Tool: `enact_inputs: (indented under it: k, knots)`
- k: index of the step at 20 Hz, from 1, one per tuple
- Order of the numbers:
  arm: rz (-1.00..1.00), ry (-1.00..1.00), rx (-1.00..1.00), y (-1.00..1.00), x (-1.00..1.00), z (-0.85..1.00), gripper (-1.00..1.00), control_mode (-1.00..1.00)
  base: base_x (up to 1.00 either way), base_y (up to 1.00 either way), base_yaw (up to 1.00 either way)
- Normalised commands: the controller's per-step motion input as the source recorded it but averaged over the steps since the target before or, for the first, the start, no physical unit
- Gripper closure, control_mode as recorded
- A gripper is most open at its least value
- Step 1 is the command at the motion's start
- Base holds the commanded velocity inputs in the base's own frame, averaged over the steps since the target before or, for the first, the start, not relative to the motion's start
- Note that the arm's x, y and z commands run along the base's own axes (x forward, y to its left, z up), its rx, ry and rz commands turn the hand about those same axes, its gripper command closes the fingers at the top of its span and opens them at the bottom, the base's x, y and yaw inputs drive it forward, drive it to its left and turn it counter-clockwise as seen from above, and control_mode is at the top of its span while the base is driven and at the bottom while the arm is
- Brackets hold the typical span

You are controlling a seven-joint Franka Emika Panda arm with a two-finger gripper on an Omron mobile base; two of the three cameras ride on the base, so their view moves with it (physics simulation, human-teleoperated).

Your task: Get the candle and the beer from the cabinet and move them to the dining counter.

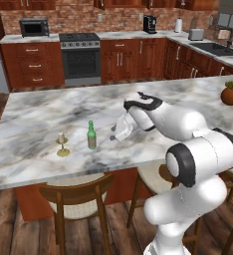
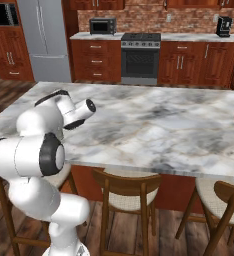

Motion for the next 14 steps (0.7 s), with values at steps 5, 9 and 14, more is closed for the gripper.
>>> enact_inputs:
  k: [5,9,14]
  knots:
    - [-0.15,0.06,0.00,-0.18,-0.43,0.31,-1.00,-1.00,0.00,0.00,0.00]
    - [-0.16,0.03,0.00,-0.19,-0.47,0.30,-1.00,-1.00,0.00,0.00,0.00]
    - [-0.19,0.04,0.02,-0.19,-0.48,0.30,-1.00,-1.00,0.00,0.00,0.00]
